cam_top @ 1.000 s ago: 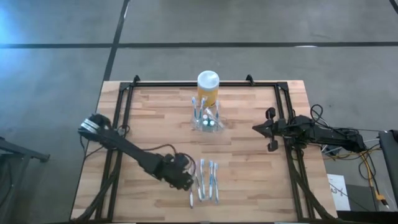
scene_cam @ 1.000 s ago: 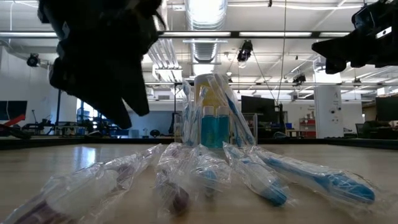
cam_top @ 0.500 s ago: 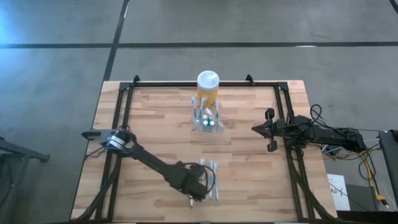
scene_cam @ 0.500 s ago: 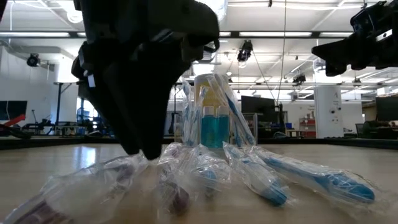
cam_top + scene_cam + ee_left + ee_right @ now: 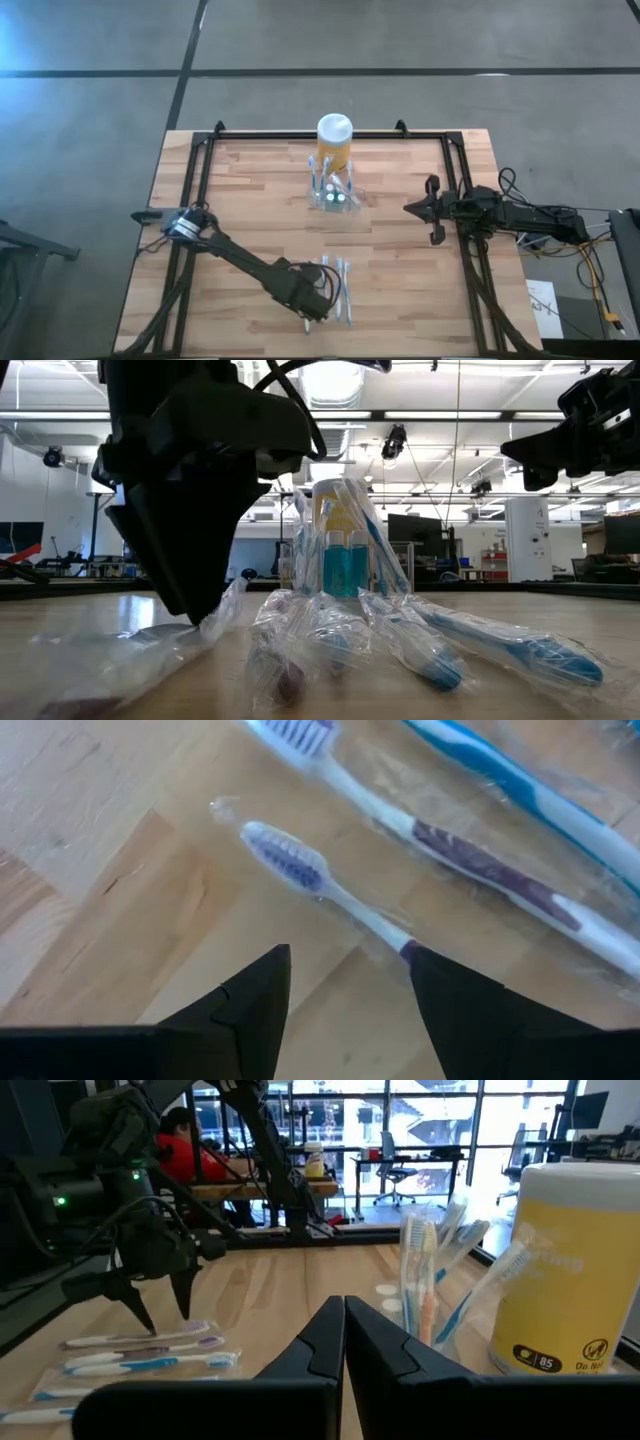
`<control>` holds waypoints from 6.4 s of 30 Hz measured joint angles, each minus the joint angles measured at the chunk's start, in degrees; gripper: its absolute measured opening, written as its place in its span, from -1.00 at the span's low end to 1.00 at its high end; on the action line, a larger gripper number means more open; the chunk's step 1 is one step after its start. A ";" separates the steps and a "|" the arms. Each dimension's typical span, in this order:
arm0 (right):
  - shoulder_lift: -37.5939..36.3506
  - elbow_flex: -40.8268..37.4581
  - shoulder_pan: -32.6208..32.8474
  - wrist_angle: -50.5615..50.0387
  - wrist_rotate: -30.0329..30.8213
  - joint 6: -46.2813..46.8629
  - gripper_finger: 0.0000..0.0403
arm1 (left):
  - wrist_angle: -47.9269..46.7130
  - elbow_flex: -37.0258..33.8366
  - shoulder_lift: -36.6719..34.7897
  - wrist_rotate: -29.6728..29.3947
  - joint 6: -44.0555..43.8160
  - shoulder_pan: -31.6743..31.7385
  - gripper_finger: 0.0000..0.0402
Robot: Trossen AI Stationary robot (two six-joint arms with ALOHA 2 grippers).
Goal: Pick & Place toothbrushing station
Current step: Put the violet toothbrush into the transparent organizer
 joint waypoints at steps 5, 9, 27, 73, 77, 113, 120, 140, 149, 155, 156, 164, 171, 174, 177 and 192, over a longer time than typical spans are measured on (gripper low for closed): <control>0.09 0.00 0.00 -0.73 0.00 0.46 -0.96 | 0.73 -1.40 -0.13 0.77 1.19 0.00 0.06; 0.35 0.00 -0.01 -1.11 0.02 0.50 -0.96 | -3.98 -1.84 -0.30 2.54 3.19 0.00 0.06; 0.33 0.00 0.00 -1.08 0.09 0.54 -0.96 | -4.99 -2.95 -5.61 1.90 -7.00 -0.73 0.06; 0.33 0.00 -0.01 -1.77 0.17 0.85 -0.96 | 5.97 -13.73 -6.35 5.67 4.15 -2.42 -0.91; 0.33 0.00 -0.01 -1.77 0.17 0.85 -0.96 | 5.70 -13.46 -7.78 1.74 8.92 -3.06 -0.90; 0.31 0.00 -0.01 0.68 0.09 -1.95 -0.96 | 68.53 -77.71 -95.94 3.43 76.46 12.39 -1.00; 0.31 0.00 -0.01 0.94 0.16 -0.24 -0.96 | 60.04 -78.23 -104.57 14.45 71.91 26.49 -1.00; 0.29 0.02 -0.01 3.22 0.35 2.53 -0.96 | 56.10 -89.94 -120.89 10.34 69.63 26.53 -1.00; 0.40 0.02 0.01 0.43 0.33 2.92 -0.96 | 55.98 -91.38 -121.15 10.14 70.05 26.62 -1.00; 0.33 0.02 0.03 0.70 0.33 3.44 -0.96 | 68.16 -91.16 -119.52 5.81 68.23 26.62 -1.00; 0.33 0.02 0.02 1.11 0.34 3.30 -0.96 | 72.13 -90.33 -118.42 5.72 68.69 26.66 -1.00; 0.33 0.02 0.01 5.58 0.39 2.27 -0.96 | 76.82 -75.10 -100.88 5.64 78.80 26.73 -1.00; 0.38 0.02 0.01 5.64 0.43 0.88 -0.96 | 78.54 -61.97 -80.18 4.67 85.15 29.84 -1.00; 0.40 0.02 0.01 5.63 0.44 0.82 -0.96 | 80.07 -58.56 -73.35 5.42 84.83 33.98 -1.00; 0.38 0.02 0.01 5.62 0.48 0.05 -0.96 | 91.24 -58.47 -66.98 13.29 81.36 38.49 -1.00; 0.35 0.02 0.01 5.26 0.50 -1.14 -0.96 | 123.84 -65.29 -43.32 22.15 71.64 47.52 -1.00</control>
